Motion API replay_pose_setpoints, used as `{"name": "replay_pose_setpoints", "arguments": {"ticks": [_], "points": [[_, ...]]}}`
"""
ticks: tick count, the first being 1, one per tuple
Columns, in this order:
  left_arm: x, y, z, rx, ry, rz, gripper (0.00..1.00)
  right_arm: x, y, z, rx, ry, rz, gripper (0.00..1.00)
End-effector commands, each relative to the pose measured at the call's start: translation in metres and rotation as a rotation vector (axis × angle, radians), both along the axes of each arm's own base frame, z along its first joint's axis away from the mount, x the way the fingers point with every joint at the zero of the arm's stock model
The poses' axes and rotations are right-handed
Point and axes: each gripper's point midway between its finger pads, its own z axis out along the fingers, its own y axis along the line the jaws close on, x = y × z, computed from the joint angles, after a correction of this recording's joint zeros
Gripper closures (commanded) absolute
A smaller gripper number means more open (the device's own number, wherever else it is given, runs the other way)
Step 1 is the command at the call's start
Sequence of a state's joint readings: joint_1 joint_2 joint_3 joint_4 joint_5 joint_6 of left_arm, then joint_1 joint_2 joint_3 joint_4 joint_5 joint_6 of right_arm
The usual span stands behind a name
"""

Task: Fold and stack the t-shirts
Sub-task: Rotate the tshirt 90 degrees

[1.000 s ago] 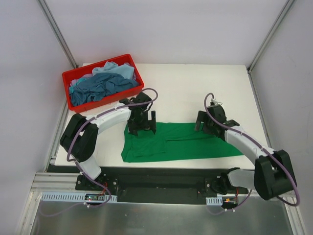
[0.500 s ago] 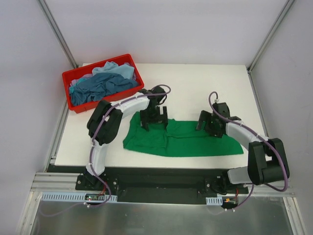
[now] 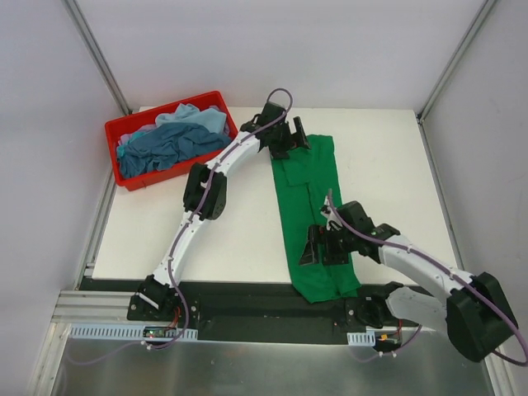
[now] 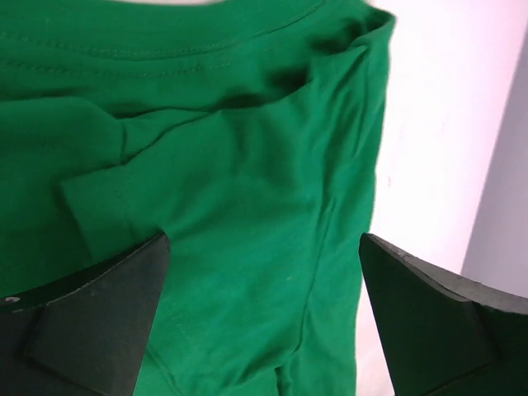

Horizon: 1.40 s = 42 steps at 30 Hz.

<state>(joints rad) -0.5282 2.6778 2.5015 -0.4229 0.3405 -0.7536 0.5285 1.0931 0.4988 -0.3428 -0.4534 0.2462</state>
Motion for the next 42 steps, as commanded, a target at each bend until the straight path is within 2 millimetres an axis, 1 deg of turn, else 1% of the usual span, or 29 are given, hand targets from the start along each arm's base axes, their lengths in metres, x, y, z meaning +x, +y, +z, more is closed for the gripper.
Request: {"name": "replay_pose_setpoints", "arguments": {"ticks": [1, 3, 5, 8, 9, 10, 11, 12, 13, 14, 15, 16, 17, 20, 21, 22, 23, 26, 28, 29, 32, 33, 34, 35, 37, 38, 39, 41, 42], "points": [[0.005, -0.030, 0.070, -0.180, -0.145, -0.088, 0.01, -0.009, 0.009, 0.031, 0.051, -0.089, 0.090, 0.04], [-0.001, -0.030, 0.092, -0.191, -0.185, -0.126, 0.01, 0.008, -0.004, 0.039, -0.043, -0.176, 0.065, 0.04], [-0.009, -0.023, 0.112, -0.161, -0.235, -0.143, 0.01, 0.025, -0.014, 0.048, -0.117, -0.245, 0.030, 0.04], [-0.032, -0.003, 0.122, -0.066, -0.258, -0.138, 0.01, 0.049, -0.019, 0.055, -0.170, -0.288, -0.028, 0.04], [-0.044, 0.006, 0.123, -0.038, -0.240, -0.134, 0.01, 0.058, -0.018, 0.057, -0.180, -0.293, -0.039, 0.04], [-0.058, 0.015, 0.118, -0.017, -0.214, -0.139, 0.01, 0.066, -0.015, 0.059, -0.184, -0.309, -0.035, 0.04], [-0.073, 0.023, 0.123, -0.006, -0.208, -0.142, 0.01, 0.076, -0.017, 0.056, -0.219, -0.319, -0.047, 0.04], [-0.090, 0.032, 0.121, 0.011, -0.185, -0.138, 0.01, 0.086, -0.017, 0.054, -0.246, -0.335, -0.050, 0.04], [-0.107, 0.043, 0.130, 0.024, -0.190, -0.128, 0.01, 0.098, -0.017, 0.058, -0.276, -0.360, -0.051, 0.04], [-0.123, 0.055, 0.127, 0.053, -0.178, -0.110, 0.01, 0.102, -0.023, 0.050, -0.338, -0.334, -0.056, 0.04], [-0.138, 0.069, 0.117, 0.096, -0.162, -0.081, 0.01, 0.110, -0.030, 0.048, -0.403, -0.326, -0.071, 0.04], [-0.154, 0.079, 0.119, 0.120, -0.172, -0.069, 0.01, 0.121, -0.030, 0.047, -0.438, -0.330, -0.081, 0.04], [-0.170, 0.092, 0.114, 0.152, -0.171, -0.056, 0.01, 0.128, -0.031, 0.042, -0.472, -0.320, -0.085, 0.04], [-0.213, 0.126, 0.091, 0.209, -0.130, -0.027, 0.01, 0.139, -0.014, 0.028, -0.472, -0.266, -0.051, 0.04], [-0.225, 0.135, 0.083, 0.217, -0.110, -0.016, 0.01, 0.142, -0.009, 0.017, -0.482, -0.240, -0.035, 0.04], [-0.241, 0.147, 0.067, 0.235, -0.076, -0.015, 0.01, 0.145, -0.007, 0.010, -0.499, -0.224, -0.037, 0.04], [-0.254, 0.154, 0.059, 0.240, -0.054, -0.017, 0.01, 0.149, -0.009, 0.004, -0.528, -0.209, -0.060, 0.04], [-0.279, 0.169, 0.048, 0.229, -0.016, 0.006, 0.01, 0.158, -0.014, -0.012, -0.610, -0.156, -0.113, 0.04], [-0.289, 0.176, 0.044, 0.225, -0.005, 0.017, 0.01, 0.166, -0.010, -0.021, -0.624, -0.131, -0.141, 0.04], [-0.291, 0.178, 0.045, 0.222, -0.010, 0.022, 0.01, 0.169, -0.011, -0.026, -0.652, -0.116, -0.169, 0.04], [-0.291, 0.185, 0.048, 0.230, -0.039, 0.048, 0.01, 0.184, -0.008, -0.036, -0.694, -0.098, -0.209, 0.04], [-0.287, 0.188, 0.050, 0.243, -0.059, 0.066, 0.01, 0.191, -0.006, -0.037, -0.707, -0.094, -0.236, 0.03], [-0.283, 0.192, 0.051, 0.261, -0.075, 0.081, 0.01, 0.194, -0.004, -0.043, -0.723, -0.070, -0.249, 0.04], [-0.278, 0.194, 0.053, 0.278, -0.093, 0.088, 0.01, 0.205, 0.005, -0.045, -0.710, -0.063, -0.260, 0.04], [-0.267, 0.197, 0.063, 0.309, -0.131, 0.100, 0.01, 0.216, 0.016, -0.054, -0.714, -0.022, -0.274, 0.04], [-0.263, 0.197, 0.068, 0.315, -0.144, 0.100, 0.01, 0.224, 0.022, -0.055, -0.708, -0.014, -0.292, 0.04], [-0.257, 0.196, 0.075, 0.317, -0.159, 0.095, 0.01, 0.227, 0.025, -0.060, -0.719, 0.002, -0.306, 0.01], [-0.251, 0.193, 0.083, 0.316, -0.173, 0.083, 0.01, 0.242, 0.033, -0.058, -0.706, -0.005, -0.333, 0.04], [-0.249, 0.191, 0.084, 0.319, -0.173, 0.073, 0.01, 0.251, 0.039, -0.052, -0.685, -0.025, -0.345, 0.04]]}}
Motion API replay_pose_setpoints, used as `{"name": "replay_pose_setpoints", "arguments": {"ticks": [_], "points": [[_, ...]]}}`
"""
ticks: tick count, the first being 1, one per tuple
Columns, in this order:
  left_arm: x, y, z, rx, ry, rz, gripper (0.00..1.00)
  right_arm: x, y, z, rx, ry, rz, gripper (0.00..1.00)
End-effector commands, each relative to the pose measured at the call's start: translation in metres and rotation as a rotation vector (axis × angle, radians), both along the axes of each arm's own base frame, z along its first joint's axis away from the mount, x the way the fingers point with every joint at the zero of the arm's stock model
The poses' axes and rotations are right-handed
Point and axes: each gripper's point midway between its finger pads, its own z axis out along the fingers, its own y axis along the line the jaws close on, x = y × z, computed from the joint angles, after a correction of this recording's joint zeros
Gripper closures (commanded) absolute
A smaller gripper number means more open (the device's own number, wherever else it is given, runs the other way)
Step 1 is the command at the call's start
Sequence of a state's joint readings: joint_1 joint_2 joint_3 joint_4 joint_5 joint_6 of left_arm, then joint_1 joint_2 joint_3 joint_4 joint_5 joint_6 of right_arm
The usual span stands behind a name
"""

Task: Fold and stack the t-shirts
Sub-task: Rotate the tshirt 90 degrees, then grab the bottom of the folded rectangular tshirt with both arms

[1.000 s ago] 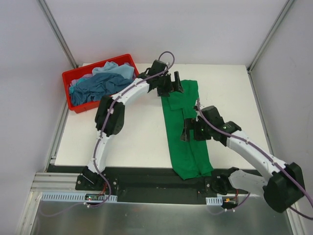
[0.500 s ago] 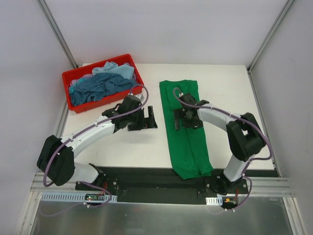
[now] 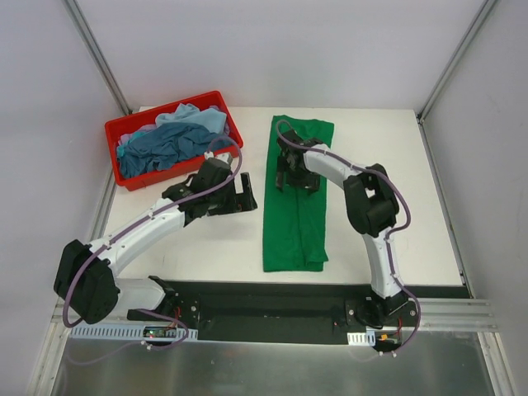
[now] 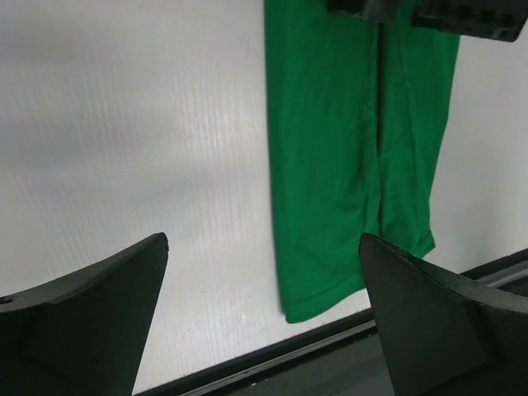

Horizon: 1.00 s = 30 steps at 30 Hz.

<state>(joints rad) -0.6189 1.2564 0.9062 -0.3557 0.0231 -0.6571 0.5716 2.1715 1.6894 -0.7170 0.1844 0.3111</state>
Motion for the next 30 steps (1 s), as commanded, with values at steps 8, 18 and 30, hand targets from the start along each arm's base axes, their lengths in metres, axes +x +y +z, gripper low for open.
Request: {"name": "replay_pose_setpoints", "arguments": {"ticks": [8, 18, 30], "points": [[-0.006, -0.013, 0.003, -0.025, 0.073, -0.100, 0.01, 0.011, 0.022, 0.097, 0.108, -0.186, 0.140, 0.04], [-0.075, -0.034, -0.048, -0.021, 0.269, -0.248, 0.01, -0.163, -0.013, 0.067, 0.409, 0.000, 0.203, 0.04], [-0.097, -0.045, -0.095, 0.059, 0.372, -0.260, 0.19, -0.198, -0.034, 0.022, 0.424, 0.012, 0.116, 0.03]]}}
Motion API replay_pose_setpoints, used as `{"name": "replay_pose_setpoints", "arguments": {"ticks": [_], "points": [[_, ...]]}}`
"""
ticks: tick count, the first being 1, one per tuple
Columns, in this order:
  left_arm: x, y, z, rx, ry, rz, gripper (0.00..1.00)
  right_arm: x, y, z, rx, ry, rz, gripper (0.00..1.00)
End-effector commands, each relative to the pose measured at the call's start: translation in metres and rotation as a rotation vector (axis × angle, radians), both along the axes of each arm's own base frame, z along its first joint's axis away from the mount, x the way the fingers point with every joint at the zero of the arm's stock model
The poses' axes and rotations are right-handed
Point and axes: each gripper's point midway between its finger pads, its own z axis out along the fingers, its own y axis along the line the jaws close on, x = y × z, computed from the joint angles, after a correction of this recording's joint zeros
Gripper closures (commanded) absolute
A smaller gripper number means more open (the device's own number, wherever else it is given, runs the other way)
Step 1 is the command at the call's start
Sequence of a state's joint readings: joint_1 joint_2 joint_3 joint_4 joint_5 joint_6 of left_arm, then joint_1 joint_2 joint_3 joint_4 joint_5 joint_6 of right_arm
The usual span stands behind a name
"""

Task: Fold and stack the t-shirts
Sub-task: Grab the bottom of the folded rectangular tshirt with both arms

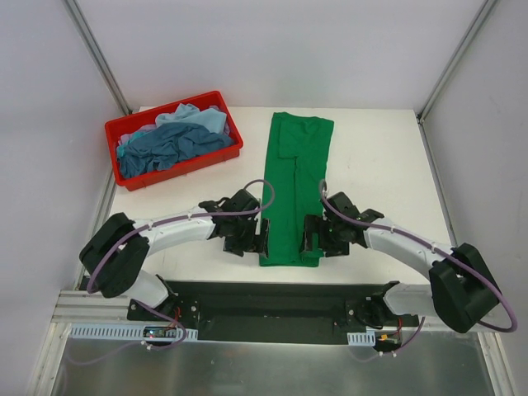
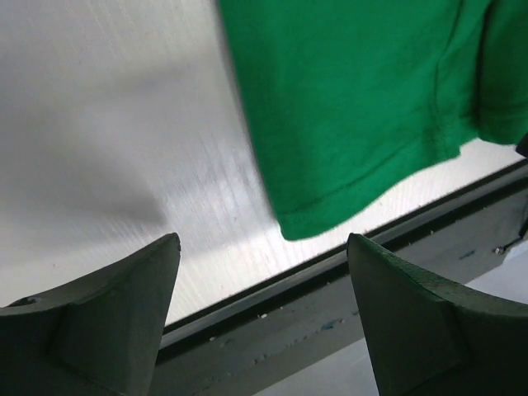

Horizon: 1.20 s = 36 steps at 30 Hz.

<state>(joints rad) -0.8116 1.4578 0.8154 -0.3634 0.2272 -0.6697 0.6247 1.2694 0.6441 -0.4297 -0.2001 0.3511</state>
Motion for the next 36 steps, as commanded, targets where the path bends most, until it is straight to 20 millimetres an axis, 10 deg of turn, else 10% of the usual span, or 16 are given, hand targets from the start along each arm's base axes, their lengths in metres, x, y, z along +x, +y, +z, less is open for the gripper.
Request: {"name": "replay_pose_setpoints", "arguments": {"ticks": [1, 11, 17, 36], "points": [[0.002, -0.005, -0.016, 0.016, 0.032, 0.050, 0.24, 0.021, 0.015, 0.004, 0.047, -0.059, -0.031, 0.02], [0.002, -0.003, -0.032, 0.054, 0.056, 0.064, 0.51, 0.013, 0.000, 0.015, -0.049, -0.027, -0.043, 0.13], [0.003, -0.004, -0.032, 0.051, 0.063, 0.068, 0.63, 0.004, 0.029, 0.033, 0.122, 0.002, 0.024, 0.17], [-0.001, -0.002, -0.039, 0.066, 0.089, 0.066, 0.85, 0.014, 0.020, 0.008, -0.023, -0.009, 0.019, 0.28]]}}
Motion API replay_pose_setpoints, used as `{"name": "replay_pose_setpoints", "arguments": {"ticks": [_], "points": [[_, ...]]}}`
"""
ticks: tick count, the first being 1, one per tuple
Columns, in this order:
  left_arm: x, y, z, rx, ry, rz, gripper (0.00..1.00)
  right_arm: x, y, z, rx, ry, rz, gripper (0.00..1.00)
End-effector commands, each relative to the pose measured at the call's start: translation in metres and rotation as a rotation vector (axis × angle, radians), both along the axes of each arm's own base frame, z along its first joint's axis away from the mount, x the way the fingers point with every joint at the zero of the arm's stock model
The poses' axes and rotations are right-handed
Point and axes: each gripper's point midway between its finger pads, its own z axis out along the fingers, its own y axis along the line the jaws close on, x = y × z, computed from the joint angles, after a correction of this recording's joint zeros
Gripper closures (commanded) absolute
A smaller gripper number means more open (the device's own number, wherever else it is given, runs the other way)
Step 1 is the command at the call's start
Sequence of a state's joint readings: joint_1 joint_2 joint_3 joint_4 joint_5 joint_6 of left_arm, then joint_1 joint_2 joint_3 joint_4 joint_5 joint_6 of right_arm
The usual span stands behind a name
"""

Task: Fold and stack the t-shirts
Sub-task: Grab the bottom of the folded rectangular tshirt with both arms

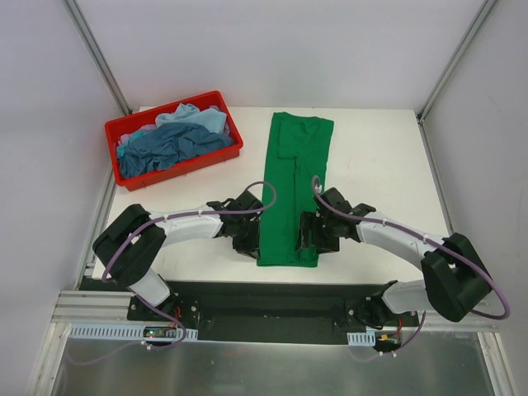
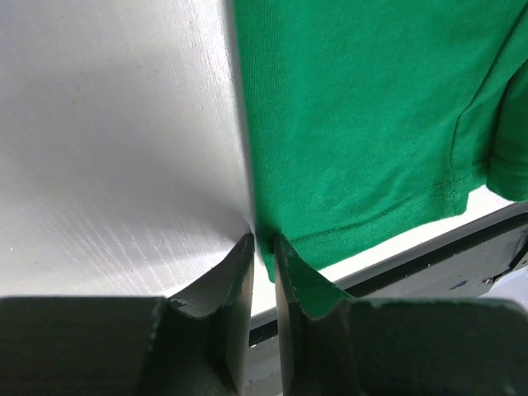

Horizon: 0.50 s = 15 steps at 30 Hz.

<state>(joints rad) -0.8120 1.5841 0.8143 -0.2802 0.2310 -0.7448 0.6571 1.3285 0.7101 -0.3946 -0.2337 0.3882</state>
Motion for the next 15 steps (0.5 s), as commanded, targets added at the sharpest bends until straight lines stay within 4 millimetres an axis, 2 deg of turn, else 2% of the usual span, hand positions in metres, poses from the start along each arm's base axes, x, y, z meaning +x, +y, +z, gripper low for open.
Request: {"name": "replay_pose_setpoints", "arguments": {"ticks": [1, 5, 15], "points": [[-0.007, 0.007, -0.011, 0.042, 0.029, -0.002, 0.86, 0.002, -0.008, -0.004, -0.105, -0.007, 0.018, 0.28], [-0.008, 0.009, -0.011, 0.045, 0.028, 0.000, 0.88, -0.006, -0.018, -0.005, -0.146, -0.007, 0.030, 0.25], [-0.010, 0.008, -0.012, 0.042, 0.042, -0.006, 0.91, -0.014, -0.021, 0.009, -0.084, -0.032, -0.027, 0.23]]}}
